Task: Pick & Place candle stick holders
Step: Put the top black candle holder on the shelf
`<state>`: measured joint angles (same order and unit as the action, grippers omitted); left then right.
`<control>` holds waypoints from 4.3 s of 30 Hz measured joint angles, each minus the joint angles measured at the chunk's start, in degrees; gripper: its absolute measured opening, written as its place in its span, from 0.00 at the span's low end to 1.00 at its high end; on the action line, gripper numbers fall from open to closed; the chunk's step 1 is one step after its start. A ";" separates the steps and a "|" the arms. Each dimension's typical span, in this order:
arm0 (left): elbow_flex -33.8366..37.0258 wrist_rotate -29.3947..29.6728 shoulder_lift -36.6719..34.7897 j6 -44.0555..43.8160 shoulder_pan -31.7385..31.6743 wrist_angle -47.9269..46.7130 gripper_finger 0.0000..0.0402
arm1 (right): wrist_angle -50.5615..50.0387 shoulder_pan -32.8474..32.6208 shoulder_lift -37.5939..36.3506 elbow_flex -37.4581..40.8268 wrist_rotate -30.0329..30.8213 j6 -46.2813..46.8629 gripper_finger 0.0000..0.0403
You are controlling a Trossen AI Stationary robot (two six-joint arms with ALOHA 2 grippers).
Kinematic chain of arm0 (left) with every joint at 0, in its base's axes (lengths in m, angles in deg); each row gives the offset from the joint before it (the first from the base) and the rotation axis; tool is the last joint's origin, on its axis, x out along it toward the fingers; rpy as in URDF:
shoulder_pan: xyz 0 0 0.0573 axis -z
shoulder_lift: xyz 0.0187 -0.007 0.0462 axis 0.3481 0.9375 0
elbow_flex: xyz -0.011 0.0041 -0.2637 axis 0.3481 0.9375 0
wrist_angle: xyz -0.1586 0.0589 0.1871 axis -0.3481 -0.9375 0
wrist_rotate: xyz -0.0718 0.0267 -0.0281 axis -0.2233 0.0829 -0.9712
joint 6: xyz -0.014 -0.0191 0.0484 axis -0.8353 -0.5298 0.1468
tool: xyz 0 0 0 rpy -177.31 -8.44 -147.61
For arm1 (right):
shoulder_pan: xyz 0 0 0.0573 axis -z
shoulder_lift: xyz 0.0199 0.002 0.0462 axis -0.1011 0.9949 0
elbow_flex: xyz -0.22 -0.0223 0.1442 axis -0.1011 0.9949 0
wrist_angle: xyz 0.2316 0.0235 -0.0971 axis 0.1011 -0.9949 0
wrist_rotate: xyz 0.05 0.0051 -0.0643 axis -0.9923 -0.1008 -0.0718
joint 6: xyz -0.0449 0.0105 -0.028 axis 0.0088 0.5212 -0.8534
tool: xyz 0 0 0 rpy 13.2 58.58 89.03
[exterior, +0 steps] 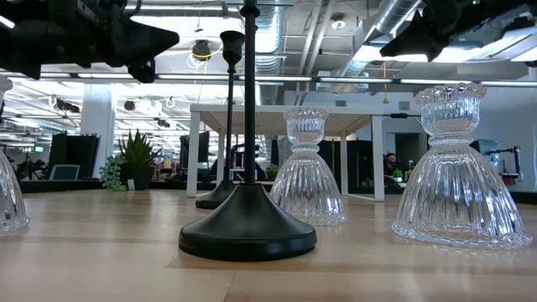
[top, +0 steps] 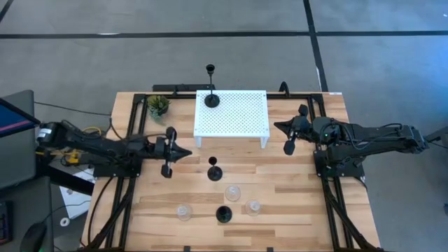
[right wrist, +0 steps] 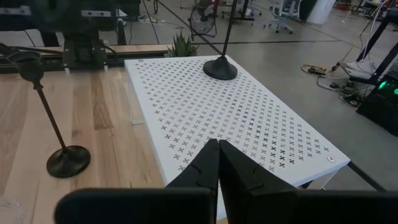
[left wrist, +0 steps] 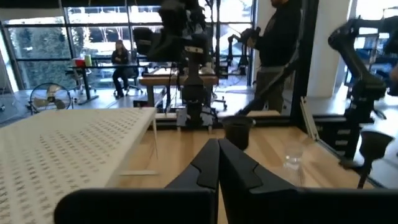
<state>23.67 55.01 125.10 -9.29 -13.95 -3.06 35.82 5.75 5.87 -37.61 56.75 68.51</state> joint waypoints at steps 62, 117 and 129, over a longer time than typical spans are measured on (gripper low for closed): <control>-8.91 5.80 40.19 -3.03 7.44 10.91 0.32 | -1.39 -2.55 0.02 0.00 -3.35 1.80 0.00; -13.78 7.84 51.73 -6.33 5.87 15.98 0.15 | -2.56 -4.11 0.02 0.00 -3.06 1.89 0.00; -13.78 7.92 51.73 -6.59 6.37 15.92 0.05 | -2.56 -4.11 0.02 0.00 -3.06 1.87 0.00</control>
<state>9.89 62.93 176.83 -15.88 -7.58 12.86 33.26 1.64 5.90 -37.61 53.69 70.38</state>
